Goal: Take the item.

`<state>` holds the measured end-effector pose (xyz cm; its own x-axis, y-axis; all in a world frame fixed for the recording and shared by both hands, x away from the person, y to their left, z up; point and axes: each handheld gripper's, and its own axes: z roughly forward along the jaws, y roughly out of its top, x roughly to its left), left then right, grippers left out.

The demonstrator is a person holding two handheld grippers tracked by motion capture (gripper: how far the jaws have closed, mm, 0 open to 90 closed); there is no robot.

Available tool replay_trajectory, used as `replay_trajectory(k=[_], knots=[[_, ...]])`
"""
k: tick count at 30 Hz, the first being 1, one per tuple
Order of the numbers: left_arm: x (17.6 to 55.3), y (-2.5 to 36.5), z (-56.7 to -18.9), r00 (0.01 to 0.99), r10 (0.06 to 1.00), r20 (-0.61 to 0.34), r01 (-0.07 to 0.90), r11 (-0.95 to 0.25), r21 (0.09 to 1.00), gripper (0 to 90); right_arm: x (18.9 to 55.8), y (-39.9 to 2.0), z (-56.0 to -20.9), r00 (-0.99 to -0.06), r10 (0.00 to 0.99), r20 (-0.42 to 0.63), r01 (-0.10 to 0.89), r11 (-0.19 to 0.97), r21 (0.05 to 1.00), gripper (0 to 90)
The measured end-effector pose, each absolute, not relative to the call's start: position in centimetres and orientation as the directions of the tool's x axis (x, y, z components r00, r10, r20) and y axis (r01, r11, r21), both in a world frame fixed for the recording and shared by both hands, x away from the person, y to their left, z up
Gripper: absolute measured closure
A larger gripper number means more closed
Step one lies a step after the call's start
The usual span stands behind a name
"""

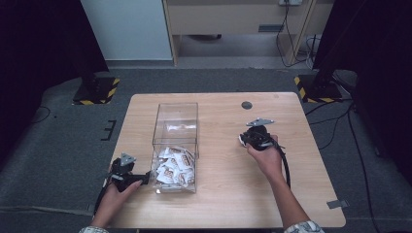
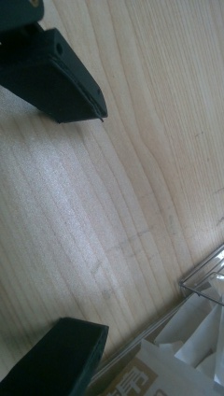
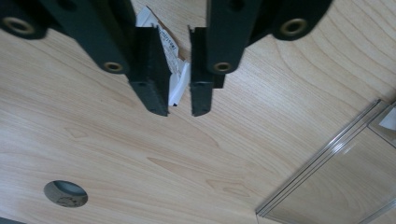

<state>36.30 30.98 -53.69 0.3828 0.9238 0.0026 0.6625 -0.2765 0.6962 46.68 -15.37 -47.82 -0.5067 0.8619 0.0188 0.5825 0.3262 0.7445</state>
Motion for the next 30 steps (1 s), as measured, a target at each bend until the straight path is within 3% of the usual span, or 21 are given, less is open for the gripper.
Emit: replay_trajectory(k=[6,15,30], knots=[[36.3,31.0,-53.7,0.383,0.924,0.003,0.662,-0.276,0.696,0.0,46.4,-15.6,-46.8,-0.473,0.880,0.035,0.584,0.283,0.761,49.9],[36.3,31.0,-53.7,0.383,0.924,0.003,0.662,-0.277,0.696,0.0,45.0,-16.1,-45.2,-0.444,0.896,0.019,0.555,0.258,0.791,21.8],[36.2,31.0,-53.7,0.382,0.924,0.001,0.663,-0.275,0.697,0.0,40.6,-17.6,-46.6,-0.489,0.872,-0.012,0.539,0.313,0.782,11.1]])
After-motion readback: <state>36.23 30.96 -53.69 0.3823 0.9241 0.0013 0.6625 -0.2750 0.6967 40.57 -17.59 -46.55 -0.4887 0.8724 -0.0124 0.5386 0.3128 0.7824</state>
